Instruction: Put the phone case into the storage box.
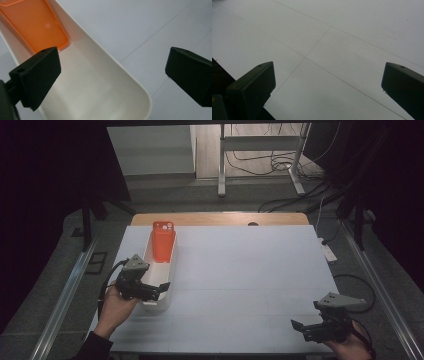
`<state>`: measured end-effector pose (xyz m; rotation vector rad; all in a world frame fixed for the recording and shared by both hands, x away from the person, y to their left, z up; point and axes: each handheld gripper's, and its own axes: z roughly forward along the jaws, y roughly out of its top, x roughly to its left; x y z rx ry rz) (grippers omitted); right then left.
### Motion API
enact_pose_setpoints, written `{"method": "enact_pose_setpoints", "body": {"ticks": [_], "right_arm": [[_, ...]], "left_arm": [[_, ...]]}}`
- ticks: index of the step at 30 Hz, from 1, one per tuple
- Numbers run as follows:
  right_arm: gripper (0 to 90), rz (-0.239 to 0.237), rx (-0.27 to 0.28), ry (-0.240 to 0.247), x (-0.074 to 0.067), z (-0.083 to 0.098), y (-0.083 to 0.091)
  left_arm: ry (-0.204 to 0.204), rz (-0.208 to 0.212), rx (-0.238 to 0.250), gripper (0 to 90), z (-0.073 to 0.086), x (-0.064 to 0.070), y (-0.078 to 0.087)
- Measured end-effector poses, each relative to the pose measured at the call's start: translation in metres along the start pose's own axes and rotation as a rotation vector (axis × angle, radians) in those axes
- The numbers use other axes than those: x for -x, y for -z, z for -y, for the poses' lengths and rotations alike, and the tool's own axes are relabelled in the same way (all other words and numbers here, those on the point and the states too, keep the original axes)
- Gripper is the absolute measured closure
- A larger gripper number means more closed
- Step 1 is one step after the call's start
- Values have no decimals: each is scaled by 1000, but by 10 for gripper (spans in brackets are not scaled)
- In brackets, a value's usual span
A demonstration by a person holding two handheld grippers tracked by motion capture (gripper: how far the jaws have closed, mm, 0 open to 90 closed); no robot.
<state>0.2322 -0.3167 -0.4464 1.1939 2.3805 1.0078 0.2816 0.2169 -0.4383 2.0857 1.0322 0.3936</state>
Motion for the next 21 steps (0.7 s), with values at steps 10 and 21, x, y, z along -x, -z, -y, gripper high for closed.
{"method": "enact_pose_setpoints", "body": {"ticks": [10,21], "right_arm": [[0,3,-5,-3,0,0,0],[0,5,-6,-2,0,0,-1]], "left_arm": [[1,1,11,13,9,9,12],[23,1,15,12,26,18,23]]}}
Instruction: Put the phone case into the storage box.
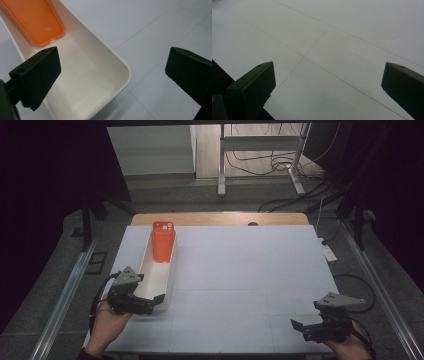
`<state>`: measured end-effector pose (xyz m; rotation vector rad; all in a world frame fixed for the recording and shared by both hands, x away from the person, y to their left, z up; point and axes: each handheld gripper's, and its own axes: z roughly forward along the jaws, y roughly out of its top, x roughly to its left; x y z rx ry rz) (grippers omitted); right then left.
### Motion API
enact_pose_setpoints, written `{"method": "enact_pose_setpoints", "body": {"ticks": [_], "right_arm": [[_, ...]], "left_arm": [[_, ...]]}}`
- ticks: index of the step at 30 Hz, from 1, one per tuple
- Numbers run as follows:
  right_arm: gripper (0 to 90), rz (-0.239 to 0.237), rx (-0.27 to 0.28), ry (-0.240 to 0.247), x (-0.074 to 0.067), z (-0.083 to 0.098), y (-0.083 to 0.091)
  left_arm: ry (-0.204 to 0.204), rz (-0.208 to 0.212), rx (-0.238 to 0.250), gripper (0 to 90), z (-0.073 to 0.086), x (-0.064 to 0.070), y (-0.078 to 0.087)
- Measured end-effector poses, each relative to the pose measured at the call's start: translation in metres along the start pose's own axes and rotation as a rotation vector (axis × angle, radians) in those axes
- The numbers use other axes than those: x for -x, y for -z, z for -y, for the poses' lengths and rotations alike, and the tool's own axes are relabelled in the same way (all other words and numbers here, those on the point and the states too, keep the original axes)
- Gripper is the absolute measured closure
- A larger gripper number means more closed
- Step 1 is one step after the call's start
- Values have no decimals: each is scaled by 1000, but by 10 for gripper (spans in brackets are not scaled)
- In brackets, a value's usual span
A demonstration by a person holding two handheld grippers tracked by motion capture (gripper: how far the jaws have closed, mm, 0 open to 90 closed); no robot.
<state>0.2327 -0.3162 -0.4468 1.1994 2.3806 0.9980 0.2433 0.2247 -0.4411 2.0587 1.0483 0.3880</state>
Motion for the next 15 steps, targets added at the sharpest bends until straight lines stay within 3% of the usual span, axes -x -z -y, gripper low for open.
{"method": "enact_pose_setpoints", "body": {"ticks": [15], "right_arm": [[0,1,-3,0,0,0,0]], "left_arm": [[33,-24,7,8,24,6,19]]}}
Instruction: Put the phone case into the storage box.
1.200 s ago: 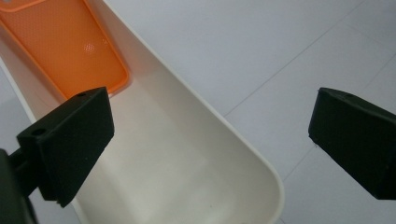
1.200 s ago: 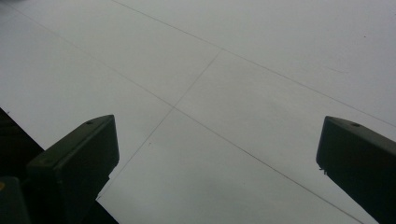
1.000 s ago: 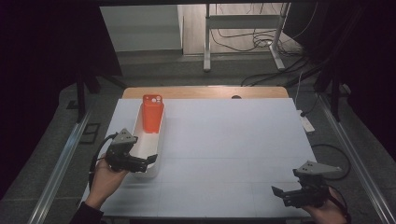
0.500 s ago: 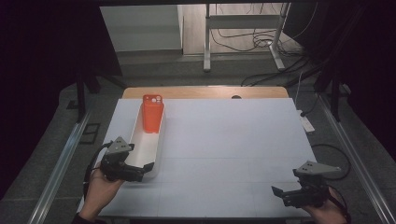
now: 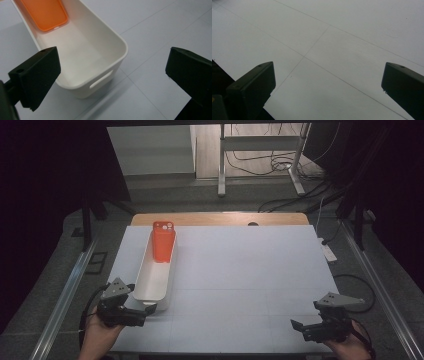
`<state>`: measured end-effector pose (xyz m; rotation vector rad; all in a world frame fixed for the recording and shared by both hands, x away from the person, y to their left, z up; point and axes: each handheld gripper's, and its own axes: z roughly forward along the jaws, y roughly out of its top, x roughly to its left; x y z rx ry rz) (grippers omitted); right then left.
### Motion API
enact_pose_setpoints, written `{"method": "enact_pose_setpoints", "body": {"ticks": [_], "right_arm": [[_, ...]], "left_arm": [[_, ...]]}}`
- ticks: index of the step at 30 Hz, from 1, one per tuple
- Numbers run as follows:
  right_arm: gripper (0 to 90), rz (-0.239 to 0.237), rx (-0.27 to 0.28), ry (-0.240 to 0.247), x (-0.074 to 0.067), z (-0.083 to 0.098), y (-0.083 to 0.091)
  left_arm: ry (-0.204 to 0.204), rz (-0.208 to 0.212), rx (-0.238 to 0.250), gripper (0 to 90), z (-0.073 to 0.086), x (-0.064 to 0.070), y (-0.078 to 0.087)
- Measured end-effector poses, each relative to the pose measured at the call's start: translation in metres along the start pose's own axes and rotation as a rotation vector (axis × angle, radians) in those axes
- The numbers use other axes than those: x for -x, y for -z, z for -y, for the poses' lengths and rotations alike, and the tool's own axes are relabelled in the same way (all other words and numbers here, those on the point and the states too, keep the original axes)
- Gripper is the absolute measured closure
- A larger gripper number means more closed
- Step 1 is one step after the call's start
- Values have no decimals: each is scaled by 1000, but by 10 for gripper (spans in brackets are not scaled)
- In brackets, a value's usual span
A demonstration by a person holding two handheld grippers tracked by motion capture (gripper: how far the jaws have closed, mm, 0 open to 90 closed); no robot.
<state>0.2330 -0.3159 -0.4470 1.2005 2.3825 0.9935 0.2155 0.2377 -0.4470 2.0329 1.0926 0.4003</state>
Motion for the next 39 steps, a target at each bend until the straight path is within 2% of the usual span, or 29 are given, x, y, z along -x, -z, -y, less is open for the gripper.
{"method": "enact_pose_setpoints", "body": {"ticks": [16,26,34,39], "right_arm": [[0,0,0,-1,0,0,0],[0,0,-2,0,0,0,0],[0,-1,-3,0,0,0,-1],[0,-1,-5,3,0,0,-1]], "left_arm": [[21,-27,-16,6,21,3,11],[54,-31,-19,6,35,3,17],[59,-36,-39,4,42,6,20],[43,-57,-48,5,45,9,21]]}}
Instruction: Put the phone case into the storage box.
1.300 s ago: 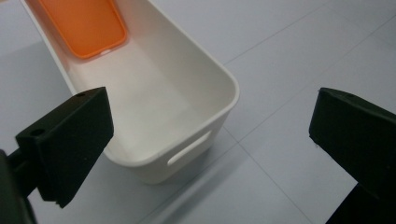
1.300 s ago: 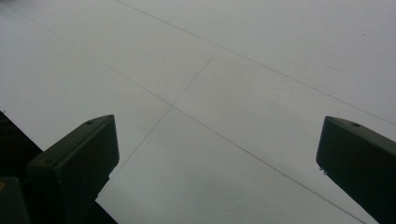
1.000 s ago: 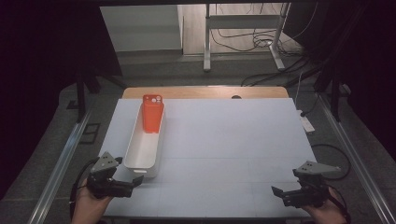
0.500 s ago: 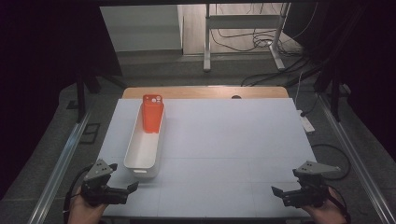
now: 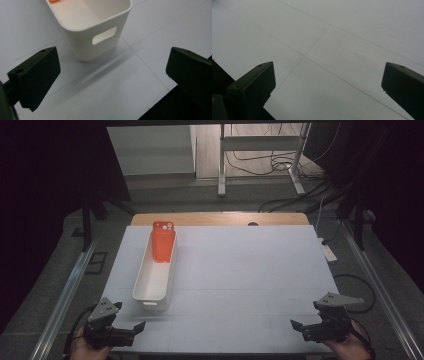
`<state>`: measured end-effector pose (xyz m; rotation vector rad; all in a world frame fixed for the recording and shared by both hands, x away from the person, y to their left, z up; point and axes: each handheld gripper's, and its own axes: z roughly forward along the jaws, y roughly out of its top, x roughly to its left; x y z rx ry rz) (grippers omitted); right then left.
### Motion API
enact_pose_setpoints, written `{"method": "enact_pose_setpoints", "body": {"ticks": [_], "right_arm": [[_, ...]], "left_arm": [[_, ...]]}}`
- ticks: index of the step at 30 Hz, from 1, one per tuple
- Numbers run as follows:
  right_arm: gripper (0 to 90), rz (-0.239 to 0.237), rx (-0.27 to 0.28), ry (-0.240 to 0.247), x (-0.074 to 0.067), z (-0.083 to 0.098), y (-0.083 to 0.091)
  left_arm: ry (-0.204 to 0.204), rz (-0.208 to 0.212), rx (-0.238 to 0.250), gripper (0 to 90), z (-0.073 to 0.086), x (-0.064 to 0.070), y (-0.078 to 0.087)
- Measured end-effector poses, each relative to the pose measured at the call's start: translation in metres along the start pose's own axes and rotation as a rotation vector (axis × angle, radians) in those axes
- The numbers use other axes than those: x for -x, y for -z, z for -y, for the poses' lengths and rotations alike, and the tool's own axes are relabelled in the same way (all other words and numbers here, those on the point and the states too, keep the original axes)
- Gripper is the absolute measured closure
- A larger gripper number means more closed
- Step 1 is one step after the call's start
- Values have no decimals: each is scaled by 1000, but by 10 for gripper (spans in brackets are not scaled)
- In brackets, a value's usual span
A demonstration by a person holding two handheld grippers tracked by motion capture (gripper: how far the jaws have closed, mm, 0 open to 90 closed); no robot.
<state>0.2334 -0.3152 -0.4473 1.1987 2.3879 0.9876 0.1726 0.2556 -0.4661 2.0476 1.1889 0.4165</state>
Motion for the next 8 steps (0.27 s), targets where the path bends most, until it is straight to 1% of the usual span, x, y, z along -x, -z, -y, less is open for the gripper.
{"method": "enact_pose_setpoints", "body": {"ticks": [3,6,8], "right_arm": [[0,0,-2,1,0,0,0],[0,-1,-4,2,0,0,0],[0,-1,-5,3,0,0,0]], "left_arm": [[-4,-3,0,8,0,0,0],[-22,-15,-10,7,0,3,-1],[-26,-19,-10,7,0,4,-1]]}}
